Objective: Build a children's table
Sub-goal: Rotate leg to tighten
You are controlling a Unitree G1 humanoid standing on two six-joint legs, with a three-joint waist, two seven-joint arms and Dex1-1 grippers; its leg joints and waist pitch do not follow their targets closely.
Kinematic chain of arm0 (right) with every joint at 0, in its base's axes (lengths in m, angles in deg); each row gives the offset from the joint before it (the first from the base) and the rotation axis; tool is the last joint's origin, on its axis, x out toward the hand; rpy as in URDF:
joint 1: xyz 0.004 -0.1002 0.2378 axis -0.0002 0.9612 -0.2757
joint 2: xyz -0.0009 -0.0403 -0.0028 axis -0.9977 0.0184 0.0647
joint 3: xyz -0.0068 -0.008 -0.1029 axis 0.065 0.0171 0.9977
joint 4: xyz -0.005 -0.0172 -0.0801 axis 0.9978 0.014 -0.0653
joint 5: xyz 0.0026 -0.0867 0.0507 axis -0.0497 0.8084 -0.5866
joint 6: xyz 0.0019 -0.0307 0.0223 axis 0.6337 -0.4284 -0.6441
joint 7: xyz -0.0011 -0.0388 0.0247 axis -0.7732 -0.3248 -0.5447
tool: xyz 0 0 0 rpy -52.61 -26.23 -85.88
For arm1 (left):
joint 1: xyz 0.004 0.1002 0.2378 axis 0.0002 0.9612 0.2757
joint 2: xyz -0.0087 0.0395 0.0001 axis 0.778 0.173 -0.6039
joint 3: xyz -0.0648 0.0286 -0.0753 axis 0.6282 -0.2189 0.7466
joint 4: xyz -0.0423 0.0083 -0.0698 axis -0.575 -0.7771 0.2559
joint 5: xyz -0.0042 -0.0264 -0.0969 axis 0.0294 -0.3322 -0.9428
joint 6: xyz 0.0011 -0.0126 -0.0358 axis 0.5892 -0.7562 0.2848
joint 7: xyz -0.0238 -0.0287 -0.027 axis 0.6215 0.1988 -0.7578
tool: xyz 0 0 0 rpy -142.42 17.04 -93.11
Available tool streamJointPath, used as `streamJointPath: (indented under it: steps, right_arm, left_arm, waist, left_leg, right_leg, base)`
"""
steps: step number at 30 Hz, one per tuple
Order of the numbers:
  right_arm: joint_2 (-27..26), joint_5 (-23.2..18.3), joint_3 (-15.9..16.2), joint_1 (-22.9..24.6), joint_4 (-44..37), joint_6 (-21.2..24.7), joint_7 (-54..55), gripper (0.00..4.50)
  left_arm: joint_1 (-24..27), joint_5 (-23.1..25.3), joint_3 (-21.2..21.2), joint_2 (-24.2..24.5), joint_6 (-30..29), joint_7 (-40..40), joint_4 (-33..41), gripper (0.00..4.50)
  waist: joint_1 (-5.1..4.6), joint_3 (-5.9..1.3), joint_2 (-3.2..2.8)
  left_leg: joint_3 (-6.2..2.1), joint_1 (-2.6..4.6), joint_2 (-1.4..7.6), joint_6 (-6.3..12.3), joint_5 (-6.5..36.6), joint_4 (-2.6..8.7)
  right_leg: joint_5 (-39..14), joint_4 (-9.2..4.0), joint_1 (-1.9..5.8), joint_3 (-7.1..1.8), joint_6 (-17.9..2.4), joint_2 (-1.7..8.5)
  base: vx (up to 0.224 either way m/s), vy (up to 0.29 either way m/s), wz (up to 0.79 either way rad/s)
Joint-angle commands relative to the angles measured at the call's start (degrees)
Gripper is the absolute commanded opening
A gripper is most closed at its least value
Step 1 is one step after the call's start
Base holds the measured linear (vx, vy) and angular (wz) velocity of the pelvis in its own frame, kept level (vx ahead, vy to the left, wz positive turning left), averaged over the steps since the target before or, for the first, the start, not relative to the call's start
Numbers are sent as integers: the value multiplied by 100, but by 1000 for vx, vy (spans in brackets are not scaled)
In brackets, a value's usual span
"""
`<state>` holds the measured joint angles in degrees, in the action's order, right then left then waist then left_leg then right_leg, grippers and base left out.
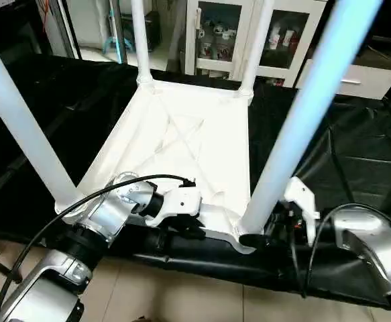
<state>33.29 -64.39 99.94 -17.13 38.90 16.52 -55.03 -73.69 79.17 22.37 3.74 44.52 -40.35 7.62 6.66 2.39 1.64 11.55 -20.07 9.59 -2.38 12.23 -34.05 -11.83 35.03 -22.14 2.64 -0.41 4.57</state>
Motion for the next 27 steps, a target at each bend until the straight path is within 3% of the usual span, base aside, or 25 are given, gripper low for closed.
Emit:
streamJointPath:
  steps: [1,4,7,8,13,17,18,21,27]
  right_arm:
    - [-15,108,121,-108,142,-129,-72,450]
    - [-88,169,229,-167,257,-198,-37,432]
    - [-136,182,253,-201,327,-253,-80,404]
    - [-149,180,246,-211,335,-263,-90,385]
    - [-206,172,234,-193,380,-363,-175,346]
    - [-218,150,243,-183,384,-375,-209,309]
    - [-227,136,244,-180,398,-387,-241,302]
    - [-233,102,226,-170,425,-400,-300,282]
    - [-330,45,142,-136,445,-368,-259,273]
  left_arm:
    - [97,90,-252,-108,4,12,-171,9]
    - [75,116,-250,-121,21,34,-223,3]
    - [56,122,-254,-115,23,31,-246,0]
    - [48,124,-259,-100,26,14,-243,0]
    - [40,154,-277,-23,65,-36,-297,0]
    - [42,152,-271,-13,66,-49,-313,0]
    - [31,153,-267,-3,61,-56,-351,0]
    - [19,164,-265,13,62,-53,-398,0]
    - [73,156,-248,49,34,-54,-394,0]
  waist:
    - [-9,-284,121]
    - [-3,-274,80]
    - [-15,-267,101]
    - [-19,-270,76]
    - [-25,-281,73]
    - [-21,-276,72]
    - [-19,-275,40]
    - [-23,-275,52]
    - [-27,-278,36]
  left_leg:
    - [-169,46,423,483,432,390]
    - [-182,42,426,433,577,399]
    - [-185,54,430,358,741,412]
    - [-190,58,434,301,809,420]
    - [-189,51,432,334,713,414]
    - [-187,54,436,339,750,414]
    - [-190,60,437,306,813,419]
    - [-190,63,436,276,852,424]
    - [-193,62,440,265,855,427]
  right_leg:
    - [-358,-322,207,-267,-1417,494]
    - [-594,-350,207,-266,-1389,510]
    - [-832,-380,205,-270,-1343,513]
    - [-872,-389,205,-271,-1332,507]
    - [-578,-353,217,-268,-1403,497]
    - [-622,-360,212,-269,-1426,499]
    - [-680,-368,208,-270,-1430,502]
    - [-699,-373,209,-268,-1424,498]
    - [-661,-366,213,-270,-1433,499]
  base:
    - [0,0,0]
    - [0,0,0]
    - [0,0,0]
    - [0,0,0]
    - [0,0,0]
    - [0,0,0]
    - [0,0,0]
    - [0,0,0]
    - [0,0,0]
